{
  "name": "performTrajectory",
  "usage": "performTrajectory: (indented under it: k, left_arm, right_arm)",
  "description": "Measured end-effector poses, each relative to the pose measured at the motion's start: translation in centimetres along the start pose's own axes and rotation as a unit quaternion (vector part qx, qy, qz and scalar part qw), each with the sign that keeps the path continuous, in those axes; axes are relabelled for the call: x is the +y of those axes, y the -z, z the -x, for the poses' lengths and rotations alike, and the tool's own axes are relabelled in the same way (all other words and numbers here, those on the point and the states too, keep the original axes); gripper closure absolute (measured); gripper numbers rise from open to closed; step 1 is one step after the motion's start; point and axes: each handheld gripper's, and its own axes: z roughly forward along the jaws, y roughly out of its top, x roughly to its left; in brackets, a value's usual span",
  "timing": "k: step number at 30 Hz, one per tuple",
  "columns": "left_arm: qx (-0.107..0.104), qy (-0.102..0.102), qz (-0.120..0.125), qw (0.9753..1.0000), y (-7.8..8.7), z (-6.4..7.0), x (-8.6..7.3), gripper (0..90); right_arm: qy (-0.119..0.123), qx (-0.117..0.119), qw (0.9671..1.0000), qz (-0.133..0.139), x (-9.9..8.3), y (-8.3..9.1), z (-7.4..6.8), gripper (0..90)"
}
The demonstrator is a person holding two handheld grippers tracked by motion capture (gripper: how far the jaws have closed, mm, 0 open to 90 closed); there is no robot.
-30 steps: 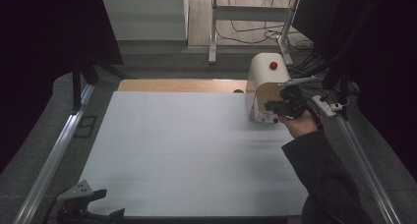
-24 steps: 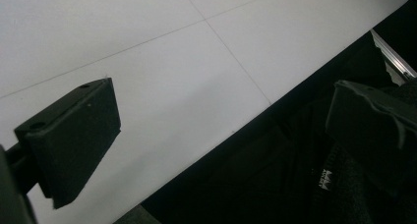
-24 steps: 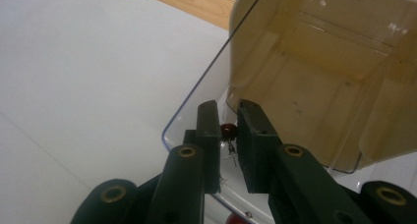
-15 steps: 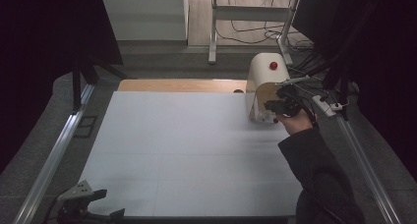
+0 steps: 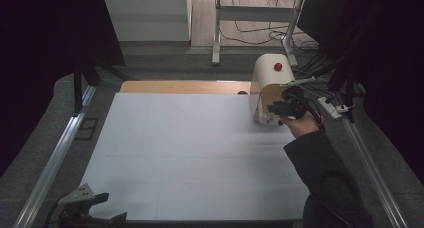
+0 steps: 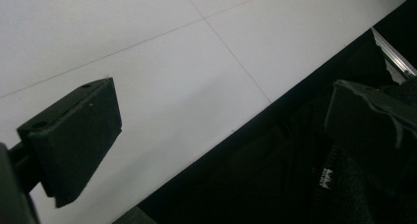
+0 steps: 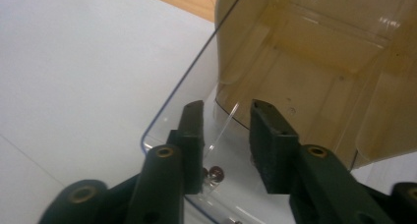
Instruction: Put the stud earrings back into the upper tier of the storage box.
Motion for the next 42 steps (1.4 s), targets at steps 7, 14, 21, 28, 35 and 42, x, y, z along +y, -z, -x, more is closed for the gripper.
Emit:
performTrajectory:
  k: [7, 14, 21, 28, 35, 42]
  left_arm:
    - [0.001, 0.001, 0.0, 1.0, 0.0, 0.0, 0.0, 0.4]
    - [0.009, -0.002, 0.001, 1.0, 0.0, 0.2, 0.0, 0.0]
    - [0.027, -0.009, 0.003, 0.9996, 0.1, 0.4, 0.0, 0.0]
    - [0.044, -0.011, 0.005, 0.9989, 0.2, 0.4, -0.1, 0.0]
    - [0.045, -0.017, 0.005, 0.9988, 0.2, 0.5, 0.0, 0.0]
    - [0.042, -0.014, 0.009, 0.999, 0.2, 0.4, 0.0, 0.0]
  right_arm:
    - [0.0, 0.008, 0.9999, 0.007, -0.5, 1.0, -0.5, 49.7]
    - [0.006, 0.008, 0.9998, 0.019, -1.3, 1.7, -1.7, 39.2]
    - [-0.004, 0.014, 0.9996, 0.022, -1.8, 2.4, -2.6, 22.3]
    - [0.007, 0.023, 0.9993, 0.028, -3.0, 2.9, -3.9, 14.9]
    - [0.01, 0.034, 0.999, 0.026, -4.7, 3.1, -5.0, 8.5]
    - [0.004, 0.037, 0.9992, 0.017, -6.9, 2.9, -5.8, 3.0]
